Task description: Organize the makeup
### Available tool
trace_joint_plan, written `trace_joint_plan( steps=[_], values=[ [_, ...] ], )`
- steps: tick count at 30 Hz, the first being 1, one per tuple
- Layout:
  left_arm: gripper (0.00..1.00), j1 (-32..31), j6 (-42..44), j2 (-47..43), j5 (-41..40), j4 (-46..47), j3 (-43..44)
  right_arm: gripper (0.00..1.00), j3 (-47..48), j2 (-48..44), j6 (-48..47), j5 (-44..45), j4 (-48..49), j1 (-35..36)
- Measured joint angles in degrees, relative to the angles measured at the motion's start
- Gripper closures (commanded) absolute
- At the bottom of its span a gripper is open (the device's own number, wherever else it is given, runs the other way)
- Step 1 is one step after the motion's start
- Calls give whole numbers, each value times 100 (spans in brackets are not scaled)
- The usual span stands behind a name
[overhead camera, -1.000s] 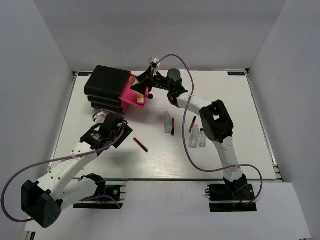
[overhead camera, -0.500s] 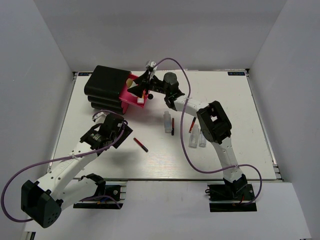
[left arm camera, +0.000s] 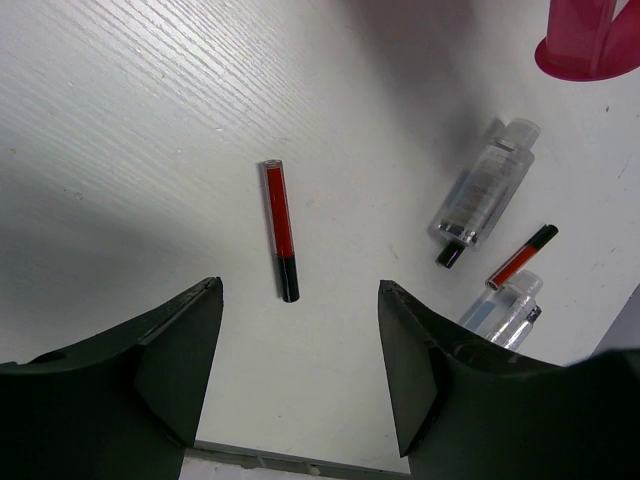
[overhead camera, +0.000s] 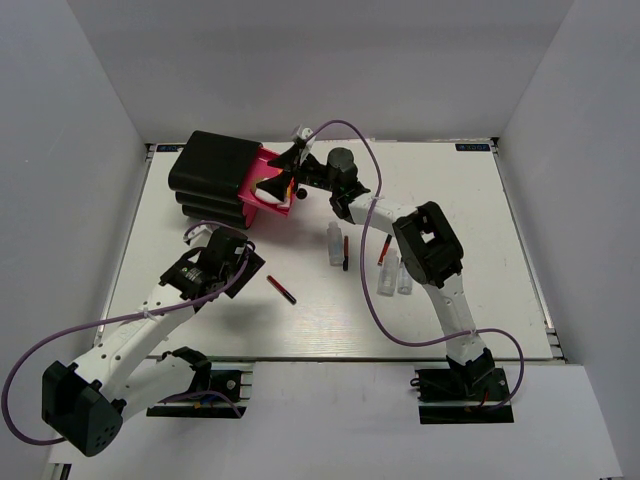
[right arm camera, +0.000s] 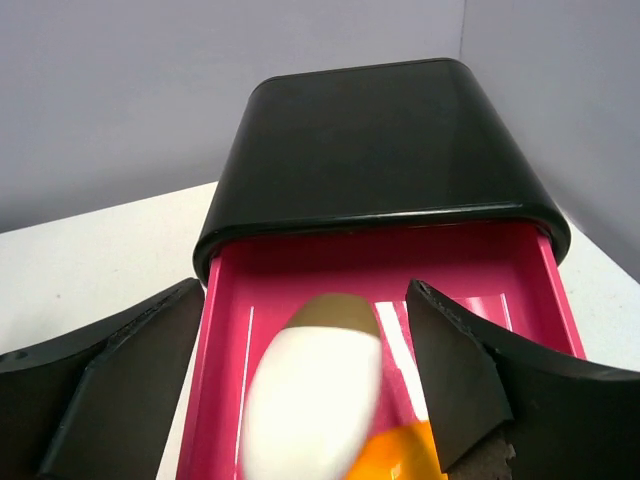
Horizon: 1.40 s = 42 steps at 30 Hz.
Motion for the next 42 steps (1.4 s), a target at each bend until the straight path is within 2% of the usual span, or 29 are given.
trace_joint_plan(
  steps=[5, 8, 11, 13, 14, 16, 18, 21, 22, 23, 24, 25, 27, 30, 34, 36, 37, 38, 41, 42],
  values=[
    [27, 0, 0, 0, 0, -4, 0, 11, 0, 0, -26, -2, 2, -7],
    [27, 0, 0, 0, -2, -7, 2, 16, 2, 0, -11, -4, 4, -13],
    [27, 0, 0, 0, -2, -7, 2, 27, 48, 0, 50, -7, 7, -39],
    [27, 0, 0, 0, -2, -7, 2, 51, 122, 0, 85, -17, 7, -68],
    [27, 0, 0, 0, -2, -4, 2, 74, 170, 0, 129, -33, 4, -92],
    [29, 0, 0, 0, -2, -2, 2, 99, 271, 0, 199, -66, -39, -162],
    [32, 0, 0, -2, -4, 9, 2, 100, 326, -22, 195, -105, -164, -256],
    [50, 0, 9, -4, -52, 70, 2, 100, 289, -173, 63, -155, -664, -470],
    [58, 0, 35, -4, -85, 109, 0, 100, 258, -254, -46, -164, -887, -546],
    [61, 13, 79, -4, -111, 166, 0, 100, 238, -356, -219, -166, -1185, -632],
    [69, 37, 138, -4, -146, 225, 0, 100, 238, -476, -407, -151, -1591, -713],
    [69, 46, 201, -2, -184, 289, 0, 100, 238, -579, -581, -127, -1937, -774],
    [81, 70, 492, 28, -245, 514, 20, 100, 229, -817, -1012, -46, -2712, -942],
    [86, 116, 1123, 422, -341, 881, 393, 100, 37, -1123, -1445, 133, -3423, -1137],
    [78, 269, 2111, 1563, -393, 1270, 1720, 100, -302, -1318, -1742, 321, -4004, -1257],
    [70, 481, 2575, 2179, -334, 1502, 2463, 100, -361, -1318, -1790, 374, -4277, -1259],
    [63, 625, 2789, 2470, -310, 1561, 2820, 100, -372, -1318, -1794, 404, -4385, -1248],
    [51, 767, 2990, 2763, -273, 1569, 3189, 100, -374, -1318, -1794, 431, -4476, -1241],
    [38, 1241, 3421, 3576, -140, 1624, 4253, 100, -372, -1318, -1775, 472, -4651, -1231],
    [29, 1423, 3508, 3823, -55, 1596, 4583, 100, -354, -1309, -1768, 479, -4715, -1220]
  ],
)
